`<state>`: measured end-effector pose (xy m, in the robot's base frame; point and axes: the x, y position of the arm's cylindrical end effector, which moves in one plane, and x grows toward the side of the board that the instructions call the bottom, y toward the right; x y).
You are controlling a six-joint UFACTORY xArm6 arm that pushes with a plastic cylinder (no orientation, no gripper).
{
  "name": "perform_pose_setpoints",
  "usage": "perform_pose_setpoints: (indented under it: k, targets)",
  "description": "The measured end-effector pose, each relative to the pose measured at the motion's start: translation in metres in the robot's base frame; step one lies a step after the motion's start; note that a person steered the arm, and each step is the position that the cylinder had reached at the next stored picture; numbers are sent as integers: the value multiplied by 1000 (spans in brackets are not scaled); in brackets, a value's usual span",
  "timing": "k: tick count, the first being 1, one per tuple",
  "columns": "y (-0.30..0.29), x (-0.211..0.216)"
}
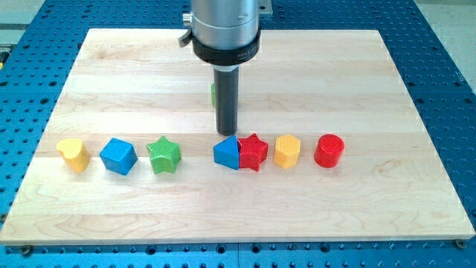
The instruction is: Separate the triangle from the red star
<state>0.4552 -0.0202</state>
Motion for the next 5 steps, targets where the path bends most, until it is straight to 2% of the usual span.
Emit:
perform_pose_setpoints:
  k: [1, 3, 5]
  targets:
    - [-18, 18]
    - [-41, 101]
    - [7, 101]
